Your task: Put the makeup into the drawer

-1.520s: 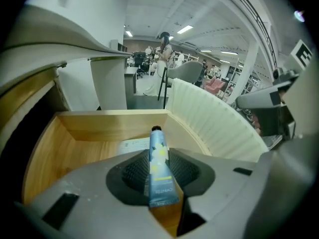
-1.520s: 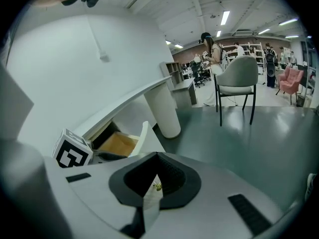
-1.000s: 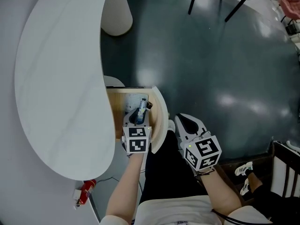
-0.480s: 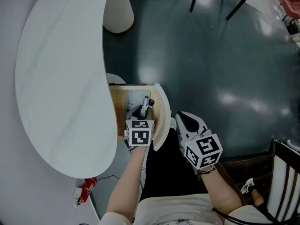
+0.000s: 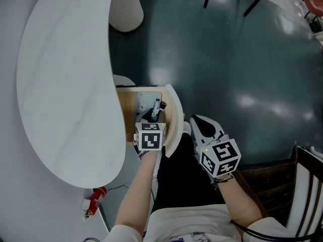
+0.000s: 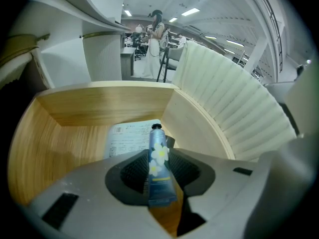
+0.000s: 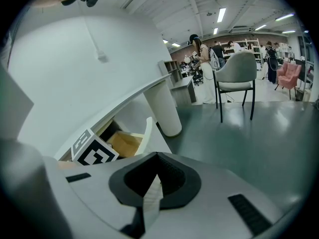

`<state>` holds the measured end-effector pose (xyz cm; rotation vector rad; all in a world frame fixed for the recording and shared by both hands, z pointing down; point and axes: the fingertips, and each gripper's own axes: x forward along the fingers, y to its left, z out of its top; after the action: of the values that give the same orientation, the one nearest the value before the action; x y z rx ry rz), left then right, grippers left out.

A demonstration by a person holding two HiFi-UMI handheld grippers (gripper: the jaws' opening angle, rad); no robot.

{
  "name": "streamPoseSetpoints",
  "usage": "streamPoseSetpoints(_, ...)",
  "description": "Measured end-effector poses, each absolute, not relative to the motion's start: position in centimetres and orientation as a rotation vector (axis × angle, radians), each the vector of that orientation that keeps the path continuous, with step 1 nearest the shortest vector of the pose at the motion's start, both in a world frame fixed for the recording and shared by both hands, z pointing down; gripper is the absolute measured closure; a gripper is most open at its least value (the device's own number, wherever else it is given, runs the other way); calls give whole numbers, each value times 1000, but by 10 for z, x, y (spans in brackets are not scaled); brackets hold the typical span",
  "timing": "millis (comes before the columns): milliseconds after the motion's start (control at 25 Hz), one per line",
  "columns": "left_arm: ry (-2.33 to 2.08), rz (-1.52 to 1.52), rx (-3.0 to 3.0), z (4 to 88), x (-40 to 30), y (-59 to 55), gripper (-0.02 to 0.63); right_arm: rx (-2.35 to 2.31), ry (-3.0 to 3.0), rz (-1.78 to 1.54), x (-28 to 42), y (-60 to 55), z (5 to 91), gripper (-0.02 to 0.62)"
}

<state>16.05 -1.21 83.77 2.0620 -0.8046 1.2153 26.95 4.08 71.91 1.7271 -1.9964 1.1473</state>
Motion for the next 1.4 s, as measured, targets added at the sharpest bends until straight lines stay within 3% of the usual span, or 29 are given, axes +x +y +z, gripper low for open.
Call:
streamPoseSetpoints(800,-844,1238,2055,835,159,-7,426,1721,-2025,1148,288,47,709,575)
streamPoseSetpoints(1400,-922,1137,2115,737,167,8,426,1724,-2086,1075,295,52,635,575)
